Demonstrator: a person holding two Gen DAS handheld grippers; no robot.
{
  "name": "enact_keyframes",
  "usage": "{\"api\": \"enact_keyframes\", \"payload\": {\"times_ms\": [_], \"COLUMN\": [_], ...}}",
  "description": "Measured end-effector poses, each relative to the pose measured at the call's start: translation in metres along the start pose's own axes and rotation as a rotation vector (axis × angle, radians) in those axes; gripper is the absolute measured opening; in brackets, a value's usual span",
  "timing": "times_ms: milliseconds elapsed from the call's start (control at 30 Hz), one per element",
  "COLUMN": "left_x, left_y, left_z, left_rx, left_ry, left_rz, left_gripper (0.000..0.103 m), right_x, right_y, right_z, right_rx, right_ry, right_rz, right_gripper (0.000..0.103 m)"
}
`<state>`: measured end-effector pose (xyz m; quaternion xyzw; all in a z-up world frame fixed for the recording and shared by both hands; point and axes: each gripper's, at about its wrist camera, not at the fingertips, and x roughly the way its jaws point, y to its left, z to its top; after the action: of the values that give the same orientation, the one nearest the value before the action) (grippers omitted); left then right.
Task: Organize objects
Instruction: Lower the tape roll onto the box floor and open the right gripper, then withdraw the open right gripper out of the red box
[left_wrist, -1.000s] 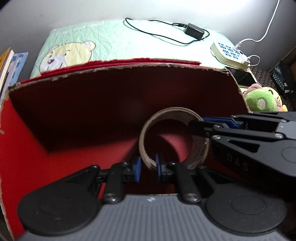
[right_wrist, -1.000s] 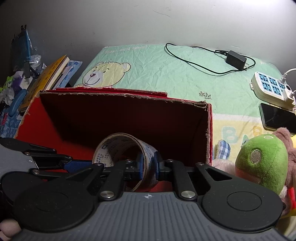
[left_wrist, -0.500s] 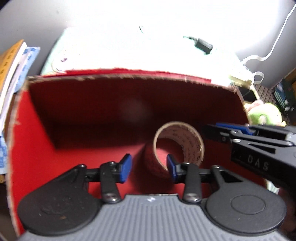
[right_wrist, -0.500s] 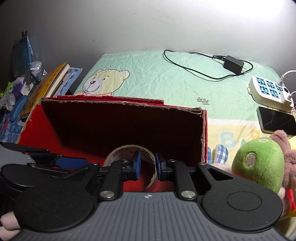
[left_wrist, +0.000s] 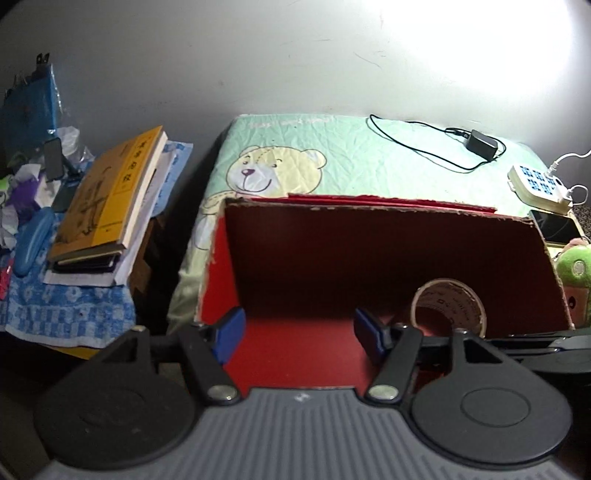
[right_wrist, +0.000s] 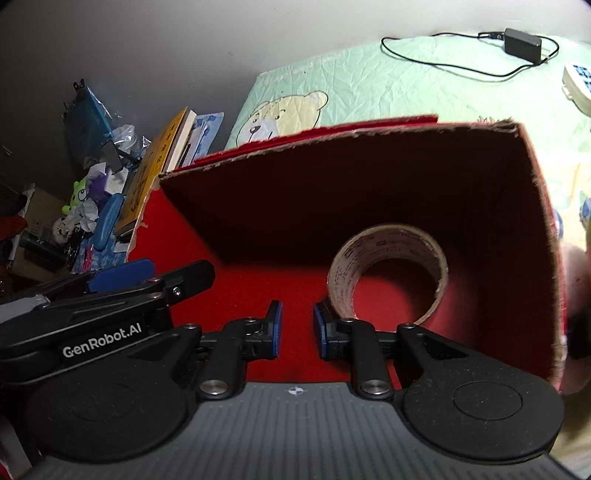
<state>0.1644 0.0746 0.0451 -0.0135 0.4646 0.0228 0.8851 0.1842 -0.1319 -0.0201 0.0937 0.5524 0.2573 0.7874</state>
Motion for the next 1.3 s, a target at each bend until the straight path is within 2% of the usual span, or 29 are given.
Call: {"api": "enact_keyframes", "payload": {"times_ms": [167, 367, 633, 767, 1000, 1300], "left_x": [0.003, 0.003, 0.01, 0.014, 0.003, -0.014], "left_y": [0.001, -0.009, -0.024, -0.03, -0.036, -0.04], "left_z": [-0.001, 0.0, 0.0, -0.003, -0.004, -0.012], "left_rx": [-0.007, 0.018, 0.062, 0.071, 0.086, 0.099], "left_ry": [0.007, -0.008, -0.001, 0.022, -0.003, -0.015], "left_rz": [0.0, -0.006, -0.007, -0.01, 0.016, 0.033], "left_gripper": [0.071, 0.086, 0.087, 0.087, 0.092, 0.096], "right_x": [0.012, 0.001, -0.002, -0.006, -0.031, -0.048], "right_y": [-0.006, -0.017, -0.037, -0.033, -0.03, -0.017], "right_z": [0.002, 0.005, 0.004, 0.0, -0.01, -0.023], "right_rx": [0.047, 0.041, 0.093, 0.069, 0.028, -0.025], "right_ry": [0.012, -0.035, -0.069, -0.09, -0.15, -0.206], "right_rz": [-0.034, -0.11, -0.139, -0.146, -0.159, -0.229], "right_gripper": [0.019, 0.02, 0.019, 0.021, 0.023, 0.03]}}
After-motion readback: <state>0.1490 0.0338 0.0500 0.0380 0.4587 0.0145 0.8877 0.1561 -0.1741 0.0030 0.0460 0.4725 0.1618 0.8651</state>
